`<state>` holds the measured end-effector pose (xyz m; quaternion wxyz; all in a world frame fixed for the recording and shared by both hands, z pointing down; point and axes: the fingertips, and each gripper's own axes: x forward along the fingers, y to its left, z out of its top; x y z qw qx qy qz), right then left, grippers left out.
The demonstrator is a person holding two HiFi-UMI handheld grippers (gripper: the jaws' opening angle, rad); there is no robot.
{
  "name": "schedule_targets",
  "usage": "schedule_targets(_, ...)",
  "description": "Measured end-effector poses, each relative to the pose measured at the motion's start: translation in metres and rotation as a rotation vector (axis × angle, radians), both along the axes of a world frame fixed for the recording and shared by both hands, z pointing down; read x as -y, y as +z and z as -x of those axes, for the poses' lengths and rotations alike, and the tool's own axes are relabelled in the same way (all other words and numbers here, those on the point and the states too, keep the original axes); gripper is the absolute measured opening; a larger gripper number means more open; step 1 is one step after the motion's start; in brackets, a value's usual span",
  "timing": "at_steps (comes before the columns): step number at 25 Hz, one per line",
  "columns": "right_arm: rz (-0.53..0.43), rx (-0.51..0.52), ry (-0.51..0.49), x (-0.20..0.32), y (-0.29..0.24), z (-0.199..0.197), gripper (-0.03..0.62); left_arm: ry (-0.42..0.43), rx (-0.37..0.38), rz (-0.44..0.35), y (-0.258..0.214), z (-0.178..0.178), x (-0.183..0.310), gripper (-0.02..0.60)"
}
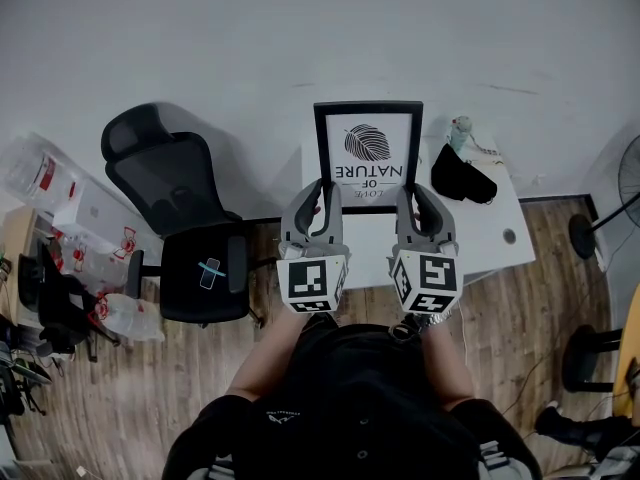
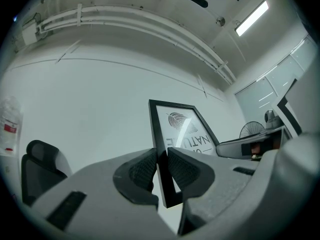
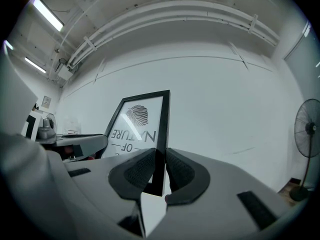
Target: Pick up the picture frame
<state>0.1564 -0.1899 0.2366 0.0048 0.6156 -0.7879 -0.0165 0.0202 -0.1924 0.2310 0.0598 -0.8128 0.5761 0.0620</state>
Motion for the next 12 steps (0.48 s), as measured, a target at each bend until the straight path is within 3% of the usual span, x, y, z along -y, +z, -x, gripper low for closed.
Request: schedule_targets(12, 0.022, 0.000, 0.001, 0.0044, 0.0071, -0.0013, 0.066, 0.001, 0.000, 0.018, 0.0063, -0.0013, 0.0039, 0.071)
